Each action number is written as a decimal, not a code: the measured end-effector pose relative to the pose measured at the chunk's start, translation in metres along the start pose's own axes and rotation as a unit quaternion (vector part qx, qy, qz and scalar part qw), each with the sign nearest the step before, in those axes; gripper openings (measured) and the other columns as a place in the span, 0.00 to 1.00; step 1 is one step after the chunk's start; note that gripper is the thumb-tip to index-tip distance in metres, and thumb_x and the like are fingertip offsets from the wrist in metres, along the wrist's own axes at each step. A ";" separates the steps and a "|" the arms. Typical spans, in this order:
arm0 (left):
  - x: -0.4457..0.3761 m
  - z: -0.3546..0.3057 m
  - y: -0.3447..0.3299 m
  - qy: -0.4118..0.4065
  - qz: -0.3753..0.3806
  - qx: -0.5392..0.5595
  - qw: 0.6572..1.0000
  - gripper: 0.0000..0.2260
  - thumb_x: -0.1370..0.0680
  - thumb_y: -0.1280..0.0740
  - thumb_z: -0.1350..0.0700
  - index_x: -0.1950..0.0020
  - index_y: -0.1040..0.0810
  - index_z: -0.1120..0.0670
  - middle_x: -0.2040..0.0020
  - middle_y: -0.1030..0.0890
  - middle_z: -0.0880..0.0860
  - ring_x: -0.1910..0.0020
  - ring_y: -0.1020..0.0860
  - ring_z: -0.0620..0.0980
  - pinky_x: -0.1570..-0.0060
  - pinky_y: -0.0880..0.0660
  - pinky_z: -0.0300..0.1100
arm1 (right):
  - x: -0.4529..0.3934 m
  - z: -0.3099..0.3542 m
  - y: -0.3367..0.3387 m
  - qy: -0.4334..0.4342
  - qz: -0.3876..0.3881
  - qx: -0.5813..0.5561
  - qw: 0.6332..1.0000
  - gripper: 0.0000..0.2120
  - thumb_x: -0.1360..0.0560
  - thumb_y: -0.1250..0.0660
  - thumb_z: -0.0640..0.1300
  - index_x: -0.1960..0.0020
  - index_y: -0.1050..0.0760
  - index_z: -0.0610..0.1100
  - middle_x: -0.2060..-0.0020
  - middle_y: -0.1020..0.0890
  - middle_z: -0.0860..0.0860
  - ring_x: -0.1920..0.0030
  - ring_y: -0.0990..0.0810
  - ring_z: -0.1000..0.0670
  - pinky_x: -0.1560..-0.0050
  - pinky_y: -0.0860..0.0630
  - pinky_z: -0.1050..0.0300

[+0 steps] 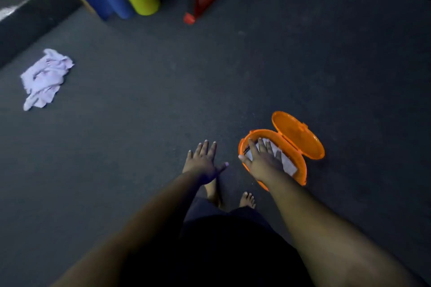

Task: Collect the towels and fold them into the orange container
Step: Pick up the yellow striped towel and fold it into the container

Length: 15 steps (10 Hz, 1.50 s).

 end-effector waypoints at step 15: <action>0.473 0.722 -0.037 0.461 -0.268 0.267 0.803 0.43 0.22 0.50 0.26 0.17 0.63 0.47 0.16 0.62 0.51 0.17 0.60 0.52 0.20 0.57 0.58 | 0.197 0.889 -0.210 0.517 -0.033 0.308 0.798 0.39 0.21 0.52 0.72 0.17 0.60 0.57 0.17 0.56 0.50 0.18 0.61 0.45 0.22 0.57 0.34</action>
Point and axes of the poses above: each hand's wrist, its own x-axis away from the middle knuckle, its own y-axis out of the back of the hand, z = x × y, the point moved 5 cm from there along -x, towards the middle knuckle
